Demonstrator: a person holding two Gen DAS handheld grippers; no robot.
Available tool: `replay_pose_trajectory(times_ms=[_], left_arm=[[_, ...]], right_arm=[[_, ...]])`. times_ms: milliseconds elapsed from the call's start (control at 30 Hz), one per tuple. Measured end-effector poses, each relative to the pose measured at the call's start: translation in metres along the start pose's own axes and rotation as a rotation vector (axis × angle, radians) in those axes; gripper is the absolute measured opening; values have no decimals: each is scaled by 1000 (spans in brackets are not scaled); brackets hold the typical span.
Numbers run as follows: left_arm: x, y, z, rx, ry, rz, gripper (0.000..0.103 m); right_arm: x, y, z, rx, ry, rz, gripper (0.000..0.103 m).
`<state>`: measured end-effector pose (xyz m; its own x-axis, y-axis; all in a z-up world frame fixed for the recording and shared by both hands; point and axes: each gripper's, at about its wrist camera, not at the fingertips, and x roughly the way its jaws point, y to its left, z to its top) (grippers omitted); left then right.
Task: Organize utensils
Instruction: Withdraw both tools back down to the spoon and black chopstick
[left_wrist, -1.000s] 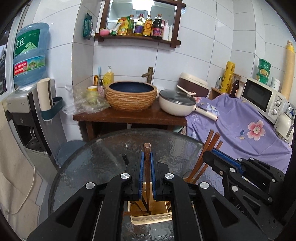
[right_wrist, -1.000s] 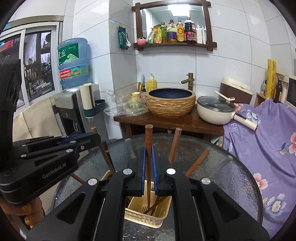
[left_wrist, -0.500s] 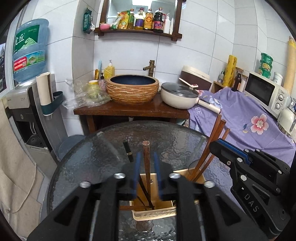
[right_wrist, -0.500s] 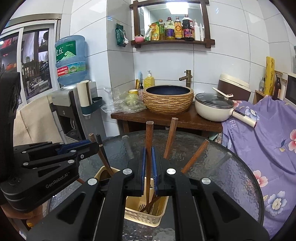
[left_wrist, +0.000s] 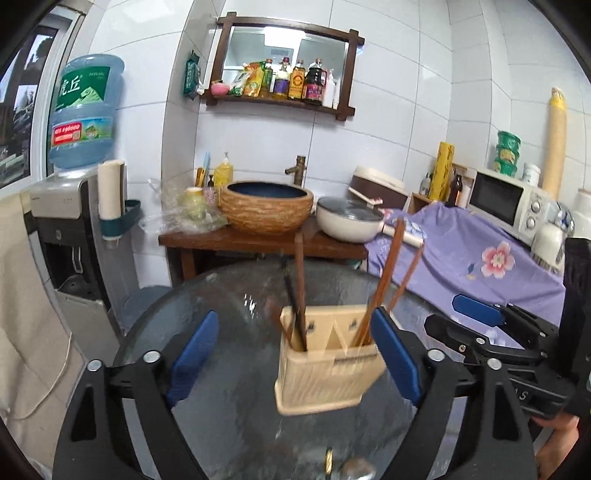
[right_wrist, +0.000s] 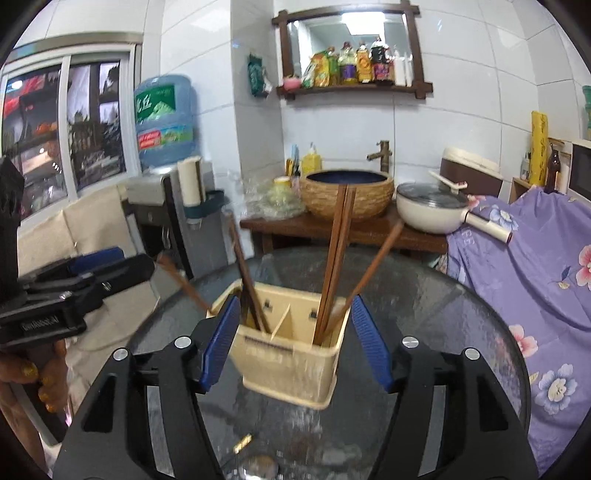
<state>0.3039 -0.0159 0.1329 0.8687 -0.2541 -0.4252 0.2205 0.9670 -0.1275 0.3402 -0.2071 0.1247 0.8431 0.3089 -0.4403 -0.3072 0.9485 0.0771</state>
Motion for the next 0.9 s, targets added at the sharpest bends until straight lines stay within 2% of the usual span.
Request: replay_pose_trajectory(times_ms=[100, 233, 300, 367, 467, 600, 800, 900], left_arm=[[0, 4, -27, 17, 57, 13, 88], [14, 1, -73, 120, 179, 55, 87], [23, 0, -102, 161, 257, 65, 81], [28, 4, -121, 151, 315, 51, 70], [32, 9, -142, 141, 375, 37, 63], [29, 6, -159, 169, 411, 15, 62], [31, -5, -177, 218, 450, -5, 58], [32, -8, -185, 225, 471, -19, 56]], right_arm=[[4, 4, -30, -7, 94, -1, 63], [22, 10, -78, -26, 259, 6, 63], [29, 16, -101, -50, 329, -4, 63], [36, 19, -120, -53, 391, 12, 63], [44, 24, -146, -46, 469, 37, 63], [50, 34, -169, -63, 531, 55, 63], [61, 44, -179, -101, 562, 30, 63], [67, 43, -179, -95, 573, 22, 58]])
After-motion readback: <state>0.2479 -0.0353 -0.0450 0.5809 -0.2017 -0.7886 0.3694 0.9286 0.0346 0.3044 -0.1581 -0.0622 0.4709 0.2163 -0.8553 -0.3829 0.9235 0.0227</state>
